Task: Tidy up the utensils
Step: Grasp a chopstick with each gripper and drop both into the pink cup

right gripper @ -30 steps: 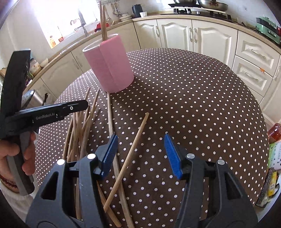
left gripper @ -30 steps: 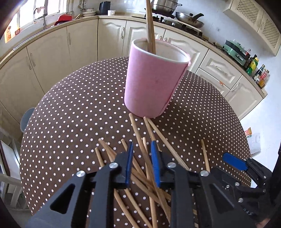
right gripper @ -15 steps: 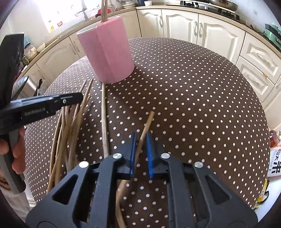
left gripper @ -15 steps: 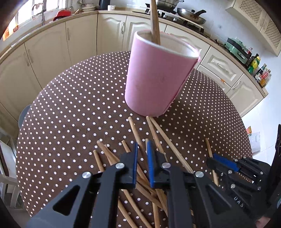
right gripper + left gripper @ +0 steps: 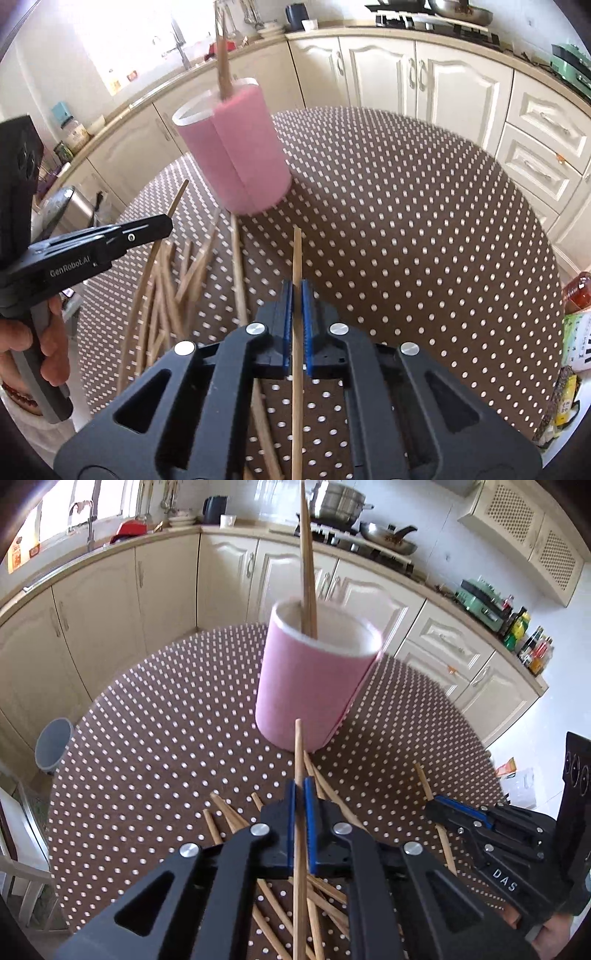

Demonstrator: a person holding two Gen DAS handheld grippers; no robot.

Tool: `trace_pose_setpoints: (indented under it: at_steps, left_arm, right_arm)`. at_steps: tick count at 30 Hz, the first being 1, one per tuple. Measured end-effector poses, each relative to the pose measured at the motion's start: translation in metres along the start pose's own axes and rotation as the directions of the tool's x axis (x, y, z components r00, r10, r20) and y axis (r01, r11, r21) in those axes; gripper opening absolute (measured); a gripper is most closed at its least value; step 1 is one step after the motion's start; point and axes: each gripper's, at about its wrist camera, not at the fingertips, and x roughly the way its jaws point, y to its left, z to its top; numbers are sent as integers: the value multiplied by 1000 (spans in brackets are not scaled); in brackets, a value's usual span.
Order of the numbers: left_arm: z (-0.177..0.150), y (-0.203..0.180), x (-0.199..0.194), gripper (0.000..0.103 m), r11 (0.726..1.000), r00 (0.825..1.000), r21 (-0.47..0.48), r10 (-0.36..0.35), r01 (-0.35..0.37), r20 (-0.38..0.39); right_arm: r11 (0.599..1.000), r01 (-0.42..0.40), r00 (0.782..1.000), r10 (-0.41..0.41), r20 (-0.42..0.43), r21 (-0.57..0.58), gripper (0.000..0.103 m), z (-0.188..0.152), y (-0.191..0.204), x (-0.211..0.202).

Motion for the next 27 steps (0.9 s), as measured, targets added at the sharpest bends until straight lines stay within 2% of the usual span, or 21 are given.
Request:
trace_pose_setpoints:
  at_steps: [5, 10, 16, 27]
  left_arm:
    - [3, -3, -37, 6, 1000, 997, 17, -26, 25, 69]
    - [7, -12, -80, 6, 998, 987, 40, -45, 39, 153]
    - [13, -17, -124, 6, 998, 965, 40, -62, 53, 255]
    - [43, -35, -162, 6, 995, 929, 83, -86, 60, 361]
  right_arm:
    - [999, -47, 996, 48, 72, -9, 6, 14, 4, -34]
    - [995, -80, 986, 87, 142, -54, 6, 27, 22, -69]
    - [990, -90, 973, 111, 204, -110, 6, 38, 43, -97]
    - [981, -90, 950, 135, 283, -169, 6, 63, 73, -119]
